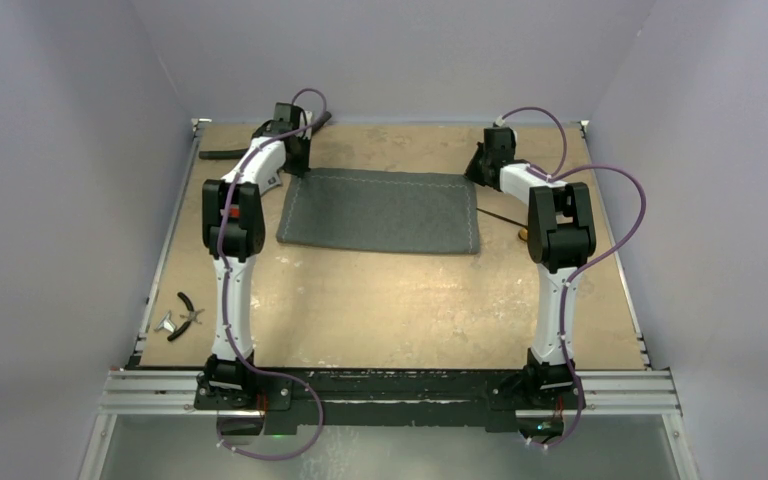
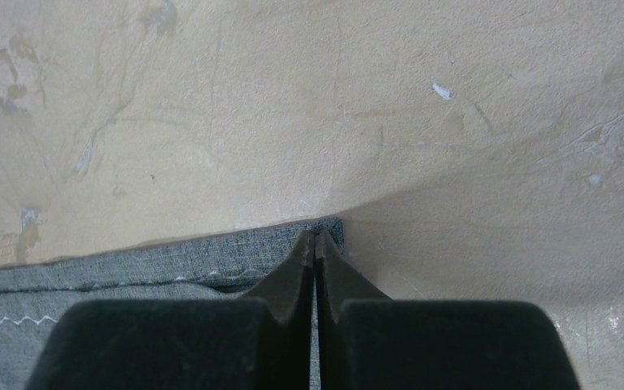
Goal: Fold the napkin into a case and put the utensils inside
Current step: Smooth out the rectangle-folded napkin at the center of the board.
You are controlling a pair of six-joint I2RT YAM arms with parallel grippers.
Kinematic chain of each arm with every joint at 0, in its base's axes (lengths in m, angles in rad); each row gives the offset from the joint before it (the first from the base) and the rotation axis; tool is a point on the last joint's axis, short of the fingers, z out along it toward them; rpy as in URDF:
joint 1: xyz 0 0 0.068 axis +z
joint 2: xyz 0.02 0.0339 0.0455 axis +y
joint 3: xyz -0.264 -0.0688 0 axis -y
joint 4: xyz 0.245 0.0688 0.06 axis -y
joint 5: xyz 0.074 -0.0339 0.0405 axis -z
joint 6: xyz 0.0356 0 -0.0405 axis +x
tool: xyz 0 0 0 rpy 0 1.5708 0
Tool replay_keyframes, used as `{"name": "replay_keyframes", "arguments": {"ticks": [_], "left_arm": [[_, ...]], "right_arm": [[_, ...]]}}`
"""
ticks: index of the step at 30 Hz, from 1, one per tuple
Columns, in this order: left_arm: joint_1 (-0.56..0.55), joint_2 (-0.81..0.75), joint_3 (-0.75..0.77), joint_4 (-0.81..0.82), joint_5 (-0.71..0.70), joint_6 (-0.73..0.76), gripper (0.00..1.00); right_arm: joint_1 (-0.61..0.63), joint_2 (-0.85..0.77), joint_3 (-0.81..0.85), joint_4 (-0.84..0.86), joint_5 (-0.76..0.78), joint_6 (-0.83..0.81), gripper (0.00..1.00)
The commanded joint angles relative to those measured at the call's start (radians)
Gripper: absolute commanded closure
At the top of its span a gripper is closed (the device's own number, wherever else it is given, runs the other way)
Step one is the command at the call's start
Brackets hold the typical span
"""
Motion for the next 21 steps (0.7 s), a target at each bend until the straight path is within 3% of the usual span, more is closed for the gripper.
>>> {"name": "replay_keyframes", "arguments": {"ticks": [1, 13, 16, 21], "left_arm": [[0.011, -0.084, -0.029, 0.011, -0.056, -0.016, 1.00], [0.018, -0.155, -0.118, 0.063, -0.112, -0.005, 1.00], [0.015, -0.156, -0.141, 0.125, -0.075, -0.006, 0.81], [0.009, -0.125, -0.108, 0.168, 0.001, -0.016, 0.67]], "right_arm": [[-0.008, -0.014, -0.021, -0.084, 0.045, -0.008, 1.00], [-0.021, -0.020, -0.032, -0.082, 0.057, -0.007, 1.00], [-0.021, -0.018, -0.035, -0.075, 0.044, -0.006, 1.00], [-0.021, -0.021, -0.032, -0.065, 0.018, -0.001, 1.00]]}}
